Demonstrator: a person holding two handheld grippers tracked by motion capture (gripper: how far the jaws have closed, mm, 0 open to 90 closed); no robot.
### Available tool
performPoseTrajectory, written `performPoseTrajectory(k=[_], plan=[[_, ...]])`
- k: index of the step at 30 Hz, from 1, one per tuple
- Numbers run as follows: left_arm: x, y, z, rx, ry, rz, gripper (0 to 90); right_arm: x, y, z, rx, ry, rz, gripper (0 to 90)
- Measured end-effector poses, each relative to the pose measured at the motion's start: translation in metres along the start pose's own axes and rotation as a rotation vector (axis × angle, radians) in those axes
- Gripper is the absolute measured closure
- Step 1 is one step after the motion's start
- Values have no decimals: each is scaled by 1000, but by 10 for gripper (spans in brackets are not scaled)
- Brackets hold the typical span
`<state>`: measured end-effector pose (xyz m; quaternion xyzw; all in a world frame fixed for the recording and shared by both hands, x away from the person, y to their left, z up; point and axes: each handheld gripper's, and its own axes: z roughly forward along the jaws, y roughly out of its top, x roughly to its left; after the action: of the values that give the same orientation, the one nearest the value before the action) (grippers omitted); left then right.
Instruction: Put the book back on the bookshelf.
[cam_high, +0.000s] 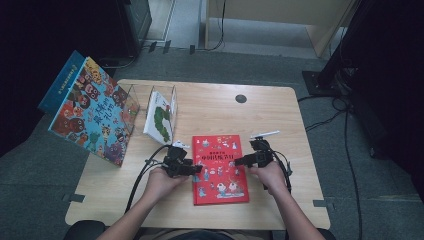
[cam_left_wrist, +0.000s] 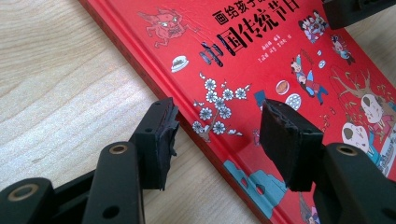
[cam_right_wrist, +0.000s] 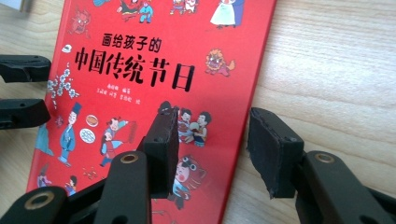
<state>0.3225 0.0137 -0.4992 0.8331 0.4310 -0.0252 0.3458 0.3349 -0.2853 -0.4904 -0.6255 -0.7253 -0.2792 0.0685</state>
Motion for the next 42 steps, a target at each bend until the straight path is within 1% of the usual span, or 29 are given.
performPoseTrajectory(k=[2,3,4,5,6,8,10,12,14,15,16,17,19,21,24,25,27,28,30,31,35,37,42], plan=[[0,0,0,-1,2,-1,458,1,1,1,7,-2,19,514],[0,0,0,-3,3,-9,457,2,2,1,12,4,41,496],[0,0,0,-3,3,-9,459,2,2,1,12,4,41,496],[0,0,0,-2,8,-18,465,4,5,2,37,-7,53,498],[0,0,-1,-1,16,-19,473,5,5,2,40,-5,65,503],[0,0,-1,-2,28,-21,489,3,7,2,56,6,79,527],[1,0,-1,-2,28,-27,501,1,8,1,65,22,107,539],[0,0,-1,-4,34,-28,501,0,9,1,70,29,116,545],[0,0,-1,-3,36,-24,500,0,10,1,71,28,113,548],[0,0,-1,-3,36,-27,499,0,10,0,74,31,117,548],[0,0,-1,-3,35,-28,498,0,11,0,76,36,131,549],[0,0,-1,-2,34,-26,496,-1,11,-1,76,41,133,552],[-1,0,-1,-4,35,-25,493,-1,11,0,78,35,126,555],[-1,0,-1,-5,35,-26,492,-1,11,0,78,40,121,555],[-1,0,-1,-7,35,-27,489,-2,11,-4,77,60,130,571],[-1,0,-1,-7,35,-25,489,-3,12,-4,75,66,123,571],[-1,0,-1,-8,35,-25,486,-2,12,-6,73,79,127,576],[-1,-1,-1,-9,32,-25,482,-3,12,-8,72,84,118,578],[-1,-1,0,-10,32,-25,475,-2,13,-8,70,89,120,577],[-1,-1,-1,-9,25,-23,467,-2,13,-10,69,100,112,575],[0,-1,-1,-7,16,-20,455,0,15,-18,62,126,105,575],[1,-1,-1,-8,11,-17,454,2,17,-22,60,130,92,570],[3,1,-1,-1,-14,-39,428,10,22,-30,69,130,55,553]])
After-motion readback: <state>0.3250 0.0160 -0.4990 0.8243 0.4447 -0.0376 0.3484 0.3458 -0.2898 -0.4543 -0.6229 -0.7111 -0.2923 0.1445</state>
